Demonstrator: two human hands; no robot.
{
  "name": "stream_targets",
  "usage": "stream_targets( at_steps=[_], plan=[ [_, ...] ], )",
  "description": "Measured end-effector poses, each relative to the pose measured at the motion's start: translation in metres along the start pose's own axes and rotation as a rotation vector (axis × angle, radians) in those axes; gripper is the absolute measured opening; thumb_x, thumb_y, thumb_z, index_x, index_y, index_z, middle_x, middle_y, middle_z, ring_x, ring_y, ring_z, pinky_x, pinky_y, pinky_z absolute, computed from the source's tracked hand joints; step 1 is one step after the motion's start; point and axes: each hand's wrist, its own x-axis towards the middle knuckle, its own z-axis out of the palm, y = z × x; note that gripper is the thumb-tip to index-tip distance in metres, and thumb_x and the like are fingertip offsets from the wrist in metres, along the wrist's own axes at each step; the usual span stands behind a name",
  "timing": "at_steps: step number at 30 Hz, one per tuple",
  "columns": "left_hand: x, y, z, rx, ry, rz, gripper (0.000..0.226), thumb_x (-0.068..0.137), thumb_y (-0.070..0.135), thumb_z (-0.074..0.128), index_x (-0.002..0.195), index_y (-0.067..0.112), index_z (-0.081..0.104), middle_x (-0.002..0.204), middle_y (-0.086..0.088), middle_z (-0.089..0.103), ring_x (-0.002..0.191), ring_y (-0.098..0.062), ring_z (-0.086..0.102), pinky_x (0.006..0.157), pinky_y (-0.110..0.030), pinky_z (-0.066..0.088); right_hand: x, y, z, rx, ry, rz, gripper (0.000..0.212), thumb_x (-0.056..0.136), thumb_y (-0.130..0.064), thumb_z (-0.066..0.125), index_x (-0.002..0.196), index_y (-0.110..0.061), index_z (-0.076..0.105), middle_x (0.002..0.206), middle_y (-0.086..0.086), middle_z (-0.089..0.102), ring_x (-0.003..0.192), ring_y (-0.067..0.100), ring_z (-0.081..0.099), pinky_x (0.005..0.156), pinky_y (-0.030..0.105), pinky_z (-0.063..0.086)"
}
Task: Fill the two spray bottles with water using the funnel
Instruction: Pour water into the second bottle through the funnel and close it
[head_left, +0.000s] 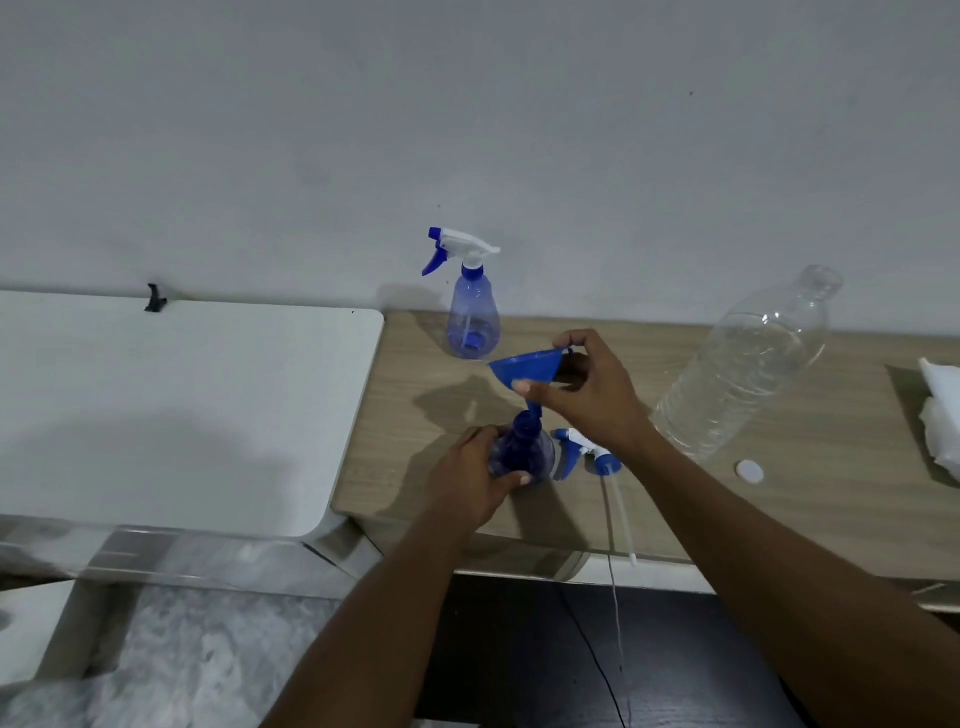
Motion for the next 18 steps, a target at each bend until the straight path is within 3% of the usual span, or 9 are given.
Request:
stream_targets(
  at_steps=[5, 11, 16, 18],
  plan=[
    [-0.001, 0.003, -0.001, -0.016, -0.016, -0.028, 0.068, 0.073, 0.046, 0.080, 0.132, 0.027, 0.051, 0.121, 0.006, 0.060, 0.101, -0.011, 0.059, 0.085, -0.028, 0.048, -0.014, 0.016, 0.001, -0.027, 0.011, -0.077, 0.067, 0.065, -0.027, 0.094, 0.116, -0.025, 0.050, 0.108, -0.006, 0.071, 0.104, 0.008, 0.067, 0.094, 0.033, 0.053],
    [-0.002, 0.005, -0.003, -0.025, -0.011, -0.032, 0.061, 0.076, 0.040, 0.080, 0.128, 0.025, 0.054, 0.120, 0.006, 0.060, 0.094, -0.006, 0.054, 0.079, -0.023, 0.042, -0.024, 0.022, 0.007, -0.088, 0.016, -0.138, 0.076, 0.060, -0.025, 0.097, 0.118, -0.022, 0.048, 0.118, -0.010, 0.066, 0.110, 0.008, 0.063, 0.089, 0.030, 0.052],
    [-0.001, 0.003, -0.004, -0.006, -0.019, -0.007, 0.061, 0.076, 0.038, 0.079, 0.130, 0.026, 0.054, 0.123, 0.005, 0.059, 0.102, -0.012, 0.058, 0.084, -0.027, 0.047, -0.030, 0.032, 0.006, -0.113, 0.009, -0.134, 0.082, 0.061, -0.026, 0.097, 0.122, -0.023, 0.044, 0.123, -0.013, 0.061, 0.113, 0.010, 0.062, 0.089, 0.040, 0.055],
    [0.001, 0.003, -0.003, -0.006, -0.017, -0.008, 0.061, 0.075, 0.037, 0.080, 0.129, 0.028, 0.055, 0.126, 0.006, 0.058, 0.105, -0.014, 0.059, 0.088, -0.031, 0.050, -0.034, 0.034, 0.003, -0.135, -0.009, -0.129, 0.092, 0.059, -0.026, 0.098, 0.132, -0.025, 0.040, 0.125, -0.023, 0.056, 0.117, 0.008, 0.060, 0.088, 0.030, 0.055]
  ],
)
